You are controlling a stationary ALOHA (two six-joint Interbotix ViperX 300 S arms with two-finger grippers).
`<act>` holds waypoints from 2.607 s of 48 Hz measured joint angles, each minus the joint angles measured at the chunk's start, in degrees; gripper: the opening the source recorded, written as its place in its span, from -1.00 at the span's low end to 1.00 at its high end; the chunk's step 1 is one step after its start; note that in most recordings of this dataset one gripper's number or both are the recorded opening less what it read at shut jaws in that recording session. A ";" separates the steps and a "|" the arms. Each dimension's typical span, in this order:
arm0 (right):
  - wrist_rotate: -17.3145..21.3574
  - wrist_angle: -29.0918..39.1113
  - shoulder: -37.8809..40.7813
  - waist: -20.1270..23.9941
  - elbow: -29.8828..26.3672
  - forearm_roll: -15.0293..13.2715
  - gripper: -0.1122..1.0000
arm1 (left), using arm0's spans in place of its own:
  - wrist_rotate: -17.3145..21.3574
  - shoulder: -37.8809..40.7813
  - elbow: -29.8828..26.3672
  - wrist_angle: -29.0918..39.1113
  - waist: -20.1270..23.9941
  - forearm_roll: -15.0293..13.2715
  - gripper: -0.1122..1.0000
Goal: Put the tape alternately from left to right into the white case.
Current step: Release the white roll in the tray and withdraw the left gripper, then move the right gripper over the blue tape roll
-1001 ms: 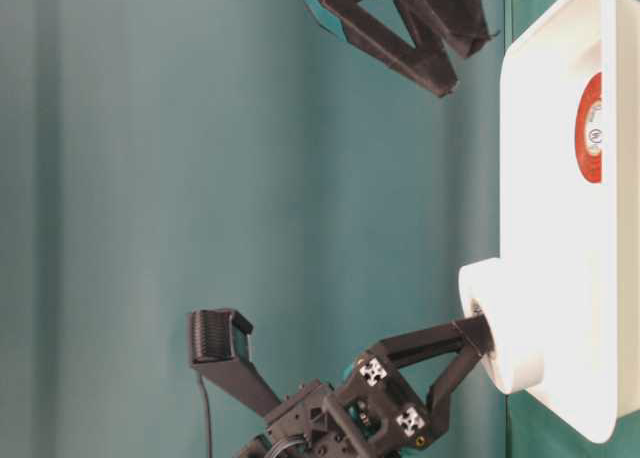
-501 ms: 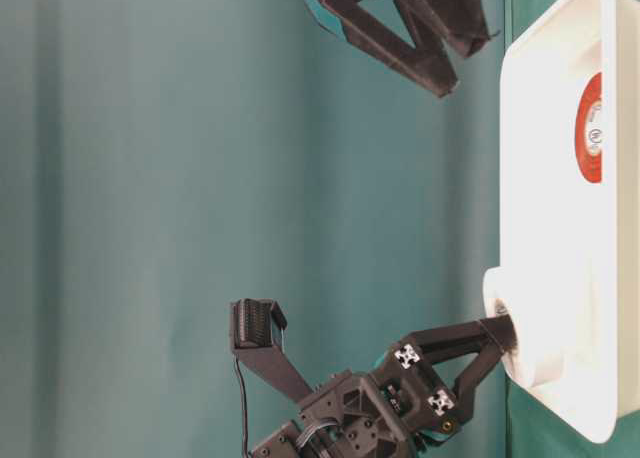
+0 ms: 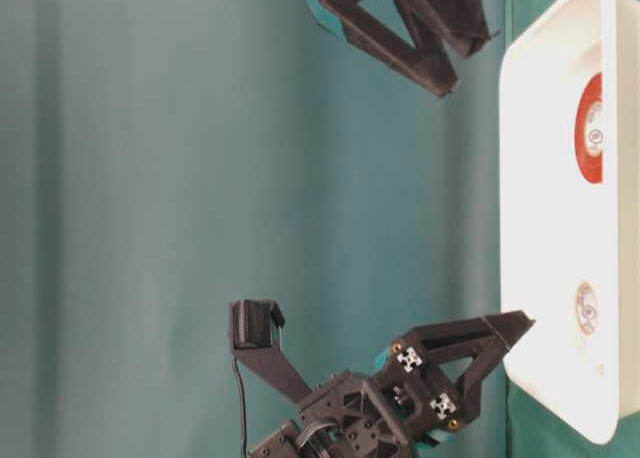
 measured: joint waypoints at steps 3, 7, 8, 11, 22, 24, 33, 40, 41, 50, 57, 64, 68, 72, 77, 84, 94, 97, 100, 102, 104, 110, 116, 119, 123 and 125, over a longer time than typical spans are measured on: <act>0.00 0.00 0.00 0.00 0.00 0.00 0.51 | 0.00 0.00 0.26 0.00 0.00 0.00 0.54; 0.00 0.00 0.00 0.00 0.09 0.00 0.51 | 0.00 0.00 0.62 0.00 0.00 0.00 0.53; 0.00 0.00 0.00 0.00 0.00 0.00 0.51 | 0.00 0.09 0.62 0.00 0.00 0.00 0.53; 0.00 0.00 0.00 0.00 0.00 0.00 0.51 | 0.00 0.00 0.79 0.00 0.00 0.00 0.54; 0.00 0.00 0.00 0.00 0.00 0.00 0.51 | 0.09 -0.88 0.88 0.00 -1.41 0.00 0.54; 0.00 0.00 0.00 0.00 0.00 0.00 0.51 | 0.09 -0.97 0.88 0.00 -1.67 0.00 0.54; 0.00 0.00 0.00 0.09 0.00 0.00 0.51 | 0.35 -1.23 0.88 0.00 -3.78 0.00 0.54; 0.00 0.00 0.00 0.09 0.00 0.00 0.51 | 0.70 -1.41 1.23 0.00 -6.33 0.00 0.54; 0.00 0.00 0.00 0.09 0.00 0.00 0.51 | 0.88 -1.49 1.32 0.00 -6.68 0.00 0.54; 0.00 0.00 0.00 0.09 0.00 0.00 0.51 | 4.66 -2.37 1.85 0.00 -9.32 0.00 0.54; 0.00 0.00 0.00 0.00 0.00 0.00 0.51 | 7.38 -3.60 2.55 0.00 -11.16 0.00 0.53; 0.00 0.00 0.00 0.00 0.00 0.00 0.51 | 8.70 -5.01 3.25 -0.09 -12.48 0.00 0.54; 0.00 0.00 0.00 0.00 0.00 0.00 0.51 | 9.58 -5.98 3.96 -0.26 -13.10 0.00 0.53; 0.00 0.00 0.00 0.09 0.00 0.00 0.51 | 10.28 -6.94 5.36 -1.41 -13.62 0.00 0.53; 0.00 0.00 0.00 0.09 0.00 0.00 0.51 | 10.37 -8.26 6.86 -3.96 -14.15 0.00 0.53; 0.00 0.00 0.53 0.00 0.00 0.00 0.51 | 10.55 -10.02 9.32 -8.88 -14.77 0.00 0.54; 0.00 0.00 1.14 0.09 0.00 0.00 0.51 | 10.28 -12.74 11.87 -12.30 -16.00 0.00 0.53; 0.00 0.00 1.14 0.00 0.00 0.00 0.51 | 10.28 -13.27 12.39 -12.39 -16.52 0.00 0.53; 0.00 0.00 1.14 0.09 0.00 0.00 0.51 | 10.20 -13.45 12.74 -12.48 -17.05 0.00 0.53; 0.00 0.00 1.14 0.00 0.00 0.00 0.51 | 10.20 -13.54 12.74 -12.48 -17.40 0.00 0.53; 0.00 0.00 1.14 0.00 0.00 0.00 0.51 | 10.28 -13.62 12.83 -12.48 -17.58 0.00 0.53; 0.00 0.00 1.14 0.09 0.00 0.00 0.51 | 10.28 -13.54 12.83 -12.48 -18.02 0.00 0.53; 0.00 0.00 1.23 0.09 -0.09 0.00 0.51 | 10.11 -13.62 12.83 -12.48 -18.11 0.00 0.53; 0.00 0.00 1.58 0.00 -0.18 0.00 0.51 | 10.20 -13.62 12.74 -12.48 -18.02 0.00 0.53; 0.09 0.09 2.55 0.18 -0.70 0.00 0.51 | 10.20 -13.54 12.83 -12.48 -18.11 0.00 0.53; 0.09 0.44 3.16 0.35 -1.14 0.00 0.51 | 10.20 -13.54 12.83 -12.48 -18.11 0.00 0.53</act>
